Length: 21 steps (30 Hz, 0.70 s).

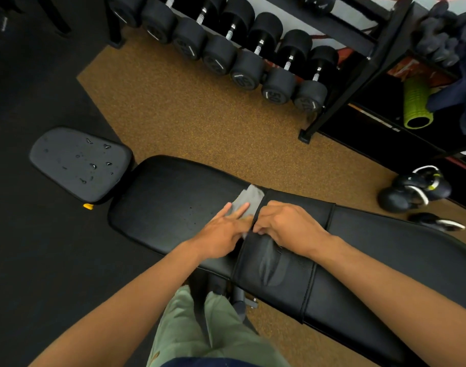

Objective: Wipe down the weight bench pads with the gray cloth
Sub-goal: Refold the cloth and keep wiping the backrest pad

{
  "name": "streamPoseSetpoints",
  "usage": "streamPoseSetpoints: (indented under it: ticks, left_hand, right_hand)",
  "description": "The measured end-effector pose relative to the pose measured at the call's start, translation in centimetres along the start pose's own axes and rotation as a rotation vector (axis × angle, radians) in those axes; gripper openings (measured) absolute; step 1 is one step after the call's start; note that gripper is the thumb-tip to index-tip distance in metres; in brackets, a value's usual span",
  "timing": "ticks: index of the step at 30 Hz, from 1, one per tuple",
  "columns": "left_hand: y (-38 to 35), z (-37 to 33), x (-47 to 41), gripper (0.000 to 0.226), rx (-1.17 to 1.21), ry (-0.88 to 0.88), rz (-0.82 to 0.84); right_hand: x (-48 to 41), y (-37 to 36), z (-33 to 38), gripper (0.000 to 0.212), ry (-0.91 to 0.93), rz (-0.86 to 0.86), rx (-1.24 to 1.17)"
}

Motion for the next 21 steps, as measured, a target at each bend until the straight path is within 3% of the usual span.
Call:
streamPoseSetpoints:
  ticks: [3, 10, 15, 18, 21]
  left_hand:
    - [-1.7, 0.5, 5.5, 0.060, 0.016, -0.011, 0.008]
    - [-3.4, -0.1, 13.9, 0.060, 0.010, 0.114, 0.062]
    - [-1.0, -1.2, 14.9, 0.044, 0.547, 0.379, -0.276]
    - [-2.1, -5.1, 13.1, 0.045, 0.588, 0.275, -0.296]
    - [-5.2, -8.3, 9.7, 0.050, 0.285, 0.114, -0.228]
  right_hand:
    - [-0.1, 0.0, -0.5, 0.013, -0.042, 0.041, 0.012]
    - [-0.6, -1.4, -1.3, 0.019, -0.077, 0.139, 0.114]
    - [-1.6, -0.9, -1.9, 0.019, -0.106, 0.130, 0.105]
    - [-1.8, 0.0, -3.1, 0.019, -0.168, 0.092, 0.071]
    - [-1.6, 0.3, -4.1, 0.018, -0.192, 0.086, 0.080]
Point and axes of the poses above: each hand's wrist, its own x-axis away from the middle knuckle, its own y-axis out of the back of the hand, z = x × y, the point moved 9 cm from there along -x, towards the middle knuckle
